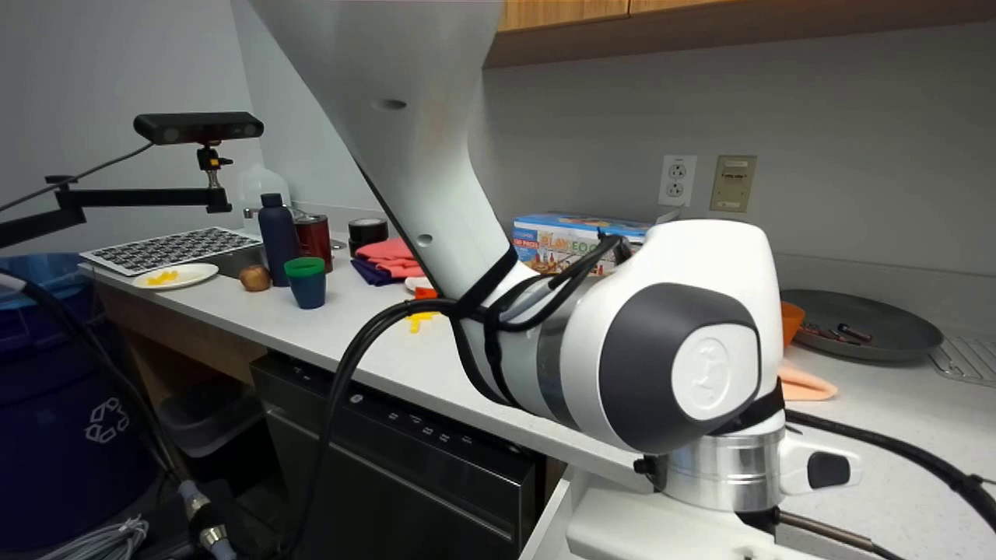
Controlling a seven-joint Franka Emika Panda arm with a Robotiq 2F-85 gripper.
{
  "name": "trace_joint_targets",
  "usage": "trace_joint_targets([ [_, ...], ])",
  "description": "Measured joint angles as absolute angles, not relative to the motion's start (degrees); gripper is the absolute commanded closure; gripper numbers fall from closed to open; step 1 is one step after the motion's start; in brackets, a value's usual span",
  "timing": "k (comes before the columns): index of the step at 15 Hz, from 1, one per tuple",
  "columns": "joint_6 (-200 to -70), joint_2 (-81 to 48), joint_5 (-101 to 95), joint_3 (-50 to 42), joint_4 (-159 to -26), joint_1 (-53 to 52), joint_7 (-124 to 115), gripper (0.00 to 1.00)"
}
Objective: Open the drawer on the left.
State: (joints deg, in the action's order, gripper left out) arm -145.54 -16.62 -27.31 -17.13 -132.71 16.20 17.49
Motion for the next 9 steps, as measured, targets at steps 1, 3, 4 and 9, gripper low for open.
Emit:
trace_joint_targets([
  [1, -147.03, -15.25, -26.65, -16.74, -133.28, 16.21, 17.57, 0.00],
  [3, -149.99, -12.36, -24.60, -16.02, -134.84, 16.21, 17.98, 0.00],
  [4, -151.49, -10.86, -23.31, -15.70, -135.85, 16.22, 18.38, 0.00],
  [9, -157.85, -3.22, -16.70, -14.87, -142.16, 16.23, 21.93, 0.00],
])
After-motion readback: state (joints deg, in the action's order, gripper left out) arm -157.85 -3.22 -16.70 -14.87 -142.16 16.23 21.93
